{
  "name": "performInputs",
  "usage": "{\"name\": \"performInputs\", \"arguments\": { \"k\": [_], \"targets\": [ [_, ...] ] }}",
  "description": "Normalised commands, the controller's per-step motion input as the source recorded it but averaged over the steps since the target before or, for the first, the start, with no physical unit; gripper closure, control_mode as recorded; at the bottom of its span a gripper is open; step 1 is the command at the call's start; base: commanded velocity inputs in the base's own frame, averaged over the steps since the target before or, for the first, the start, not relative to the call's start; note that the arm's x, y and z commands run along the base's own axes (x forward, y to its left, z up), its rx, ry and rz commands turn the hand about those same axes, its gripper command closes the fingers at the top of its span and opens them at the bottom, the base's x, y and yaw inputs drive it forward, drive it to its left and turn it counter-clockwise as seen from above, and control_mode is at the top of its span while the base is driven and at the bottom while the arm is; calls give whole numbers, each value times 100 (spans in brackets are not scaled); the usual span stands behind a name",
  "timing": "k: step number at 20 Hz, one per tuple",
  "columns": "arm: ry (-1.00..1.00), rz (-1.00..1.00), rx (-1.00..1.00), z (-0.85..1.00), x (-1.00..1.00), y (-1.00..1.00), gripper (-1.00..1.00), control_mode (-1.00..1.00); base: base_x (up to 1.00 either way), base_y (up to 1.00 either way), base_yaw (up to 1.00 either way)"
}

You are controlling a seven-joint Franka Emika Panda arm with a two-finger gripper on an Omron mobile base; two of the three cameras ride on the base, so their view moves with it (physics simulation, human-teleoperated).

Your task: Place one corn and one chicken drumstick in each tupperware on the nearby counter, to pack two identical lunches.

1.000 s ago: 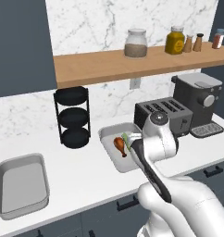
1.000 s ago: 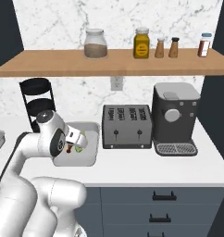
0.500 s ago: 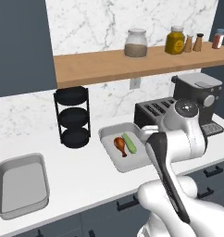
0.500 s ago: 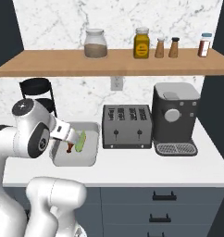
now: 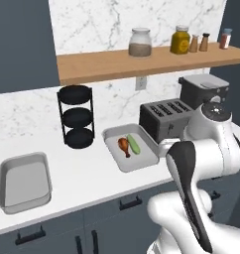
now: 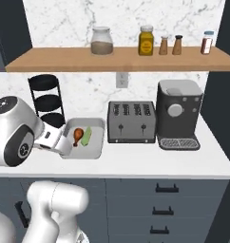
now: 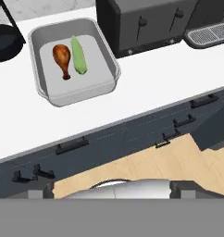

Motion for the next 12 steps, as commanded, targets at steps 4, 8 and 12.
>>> {"name": "performInputs", "arguments": {
  "k": [4,8,12],
  "targets": [
    [0,0,0,0,0,0,-100,100,-96,-41,4],
    [0,0,0,0,0,0,-100,100,-64,-100,-1],
    [0,0,0,0,0,0,-100,100,-29,-100,-4]
  ]
}}
